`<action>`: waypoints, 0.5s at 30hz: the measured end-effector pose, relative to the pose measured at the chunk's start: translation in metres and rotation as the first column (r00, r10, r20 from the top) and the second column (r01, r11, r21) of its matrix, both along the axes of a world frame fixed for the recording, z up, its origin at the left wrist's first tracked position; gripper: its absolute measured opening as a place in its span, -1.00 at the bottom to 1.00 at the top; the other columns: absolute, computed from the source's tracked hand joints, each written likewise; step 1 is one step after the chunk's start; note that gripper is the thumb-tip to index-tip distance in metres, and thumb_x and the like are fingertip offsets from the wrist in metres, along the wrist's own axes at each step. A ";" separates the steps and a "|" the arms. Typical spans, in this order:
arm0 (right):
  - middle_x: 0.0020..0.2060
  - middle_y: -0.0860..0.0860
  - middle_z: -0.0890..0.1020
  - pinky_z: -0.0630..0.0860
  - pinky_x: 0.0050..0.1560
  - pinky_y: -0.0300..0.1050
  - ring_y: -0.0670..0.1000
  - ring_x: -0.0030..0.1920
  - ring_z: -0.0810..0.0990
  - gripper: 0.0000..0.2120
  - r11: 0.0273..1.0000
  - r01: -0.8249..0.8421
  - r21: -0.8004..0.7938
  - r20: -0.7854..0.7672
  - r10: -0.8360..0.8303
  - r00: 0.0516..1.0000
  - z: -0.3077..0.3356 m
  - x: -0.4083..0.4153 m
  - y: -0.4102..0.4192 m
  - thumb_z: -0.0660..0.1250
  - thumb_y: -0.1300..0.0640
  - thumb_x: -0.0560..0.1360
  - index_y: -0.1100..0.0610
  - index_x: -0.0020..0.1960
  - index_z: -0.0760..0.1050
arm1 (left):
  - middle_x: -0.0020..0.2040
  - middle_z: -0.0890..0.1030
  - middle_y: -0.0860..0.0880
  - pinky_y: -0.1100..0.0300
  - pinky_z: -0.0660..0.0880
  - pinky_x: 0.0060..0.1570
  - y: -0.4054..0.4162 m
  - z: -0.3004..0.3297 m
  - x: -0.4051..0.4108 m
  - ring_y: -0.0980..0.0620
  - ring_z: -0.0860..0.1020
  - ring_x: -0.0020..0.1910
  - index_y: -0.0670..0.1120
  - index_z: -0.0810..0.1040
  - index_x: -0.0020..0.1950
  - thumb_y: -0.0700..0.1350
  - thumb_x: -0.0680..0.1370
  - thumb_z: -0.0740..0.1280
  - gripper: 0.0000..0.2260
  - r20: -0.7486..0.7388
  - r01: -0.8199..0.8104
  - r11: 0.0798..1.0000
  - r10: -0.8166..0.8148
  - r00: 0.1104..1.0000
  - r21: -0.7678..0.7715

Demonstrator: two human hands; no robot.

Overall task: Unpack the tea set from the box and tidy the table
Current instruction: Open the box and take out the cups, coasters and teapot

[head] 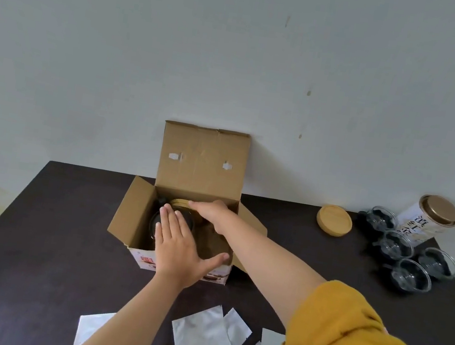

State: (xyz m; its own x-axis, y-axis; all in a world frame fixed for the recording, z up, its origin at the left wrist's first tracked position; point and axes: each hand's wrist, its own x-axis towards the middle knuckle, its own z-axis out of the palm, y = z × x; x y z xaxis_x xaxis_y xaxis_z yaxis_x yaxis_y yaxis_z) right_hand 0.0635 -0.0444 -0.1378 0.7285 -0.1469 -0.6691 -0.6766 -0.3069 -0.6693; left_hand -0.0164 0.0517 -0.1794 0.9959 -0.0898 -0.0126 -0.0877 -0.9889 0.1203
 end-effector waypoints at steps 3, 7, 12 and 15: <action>0.40 0.11 0.37 0.30 0.36 0.03 0.16 0.39 0.34 -0.26 0.999 0.011 0.053 -0.071 -0.007 0.997 -0.008 0.007 0.007 0.39 -0.21 0.45 0.16 0.45 0.25 | 0.52 -0.04 -0.33 -0.09 -0.10 0.45 0.001 -0.002 0.002 -0.28 -0.12 0.51 -0.34 -0.03 0.50 0.66 0.20 -0.19 0.25 0.006 0.003 1.000 -0.003 1.000 -0.017; 0.39 0.12 0.38 0.34 0.39 0.08 0.18 0.37 0.37 -0.16 0.992 0.072 0.101 -0.113 -0.060 0.992 -0.017 0.013 0.013 0.42 -0.29 0.37 0.13 0.46 0.25 | 0.49 0.08 -0.37 -0.15 0.05 0.43 0.001 -0.006 0.004 -0.32 0.03 0.50 -0.38 0.10 0.47 0.62 0.25 -0.16 0.20 0.031 0.024 0.999 -0.023 0.999 -0.040; 0.39 0.16 0.39 0.34 0.39 0.12 0.20 0.38 0.38 -0.09 0.974 0.159 0.161 -0.156 -0.134 0.979 -0.026 0.020 0.016 0.46 -0.28 0.33 0.17 0.47 0.21 | 0.50 0.05 -0.36 -0.14 0.05 0.43 0.003 -0.007 0.005 -0.31 0.01 0.50 -0.37 0.07 0.47 0.61 0.26 -0.16 0.19 0.032 0.029 0.999 -0.028 0.999 -0.037; 0.36 0.15 0.42 0.35 0.37 0.14 0.20 0.35 0.40 -0.08 0.965 0.201 0.166 -0.153 -0.176 0.972 -0.031 0.020 0.018 0.50 -0.27 0.29 0.15 0.45 0.24 | 0.49 0.08 -0.36 -0.13 0.05 0.43 0.003 -0.007 0.005 -0.31 0.03 0.50 -0.38 0.10 0.47 0.60 0.27 -0.13 0.17 0.041 0.033 0.999 -0.031 0.999 -0.044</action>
State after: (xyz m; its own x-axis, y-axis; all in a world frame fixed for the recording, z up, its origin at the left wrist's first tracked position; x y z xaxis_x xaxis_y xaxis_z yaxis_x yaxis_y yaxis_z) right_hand 0.0837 -0.0268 -0.1691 0.5996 -0.1419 -0.7876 -0.7989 -0.0485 -0.5995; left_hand -0.0114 0.0546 -0.1865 0.9921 -0.1210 0.0318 -0.1246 -0.9792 0.1599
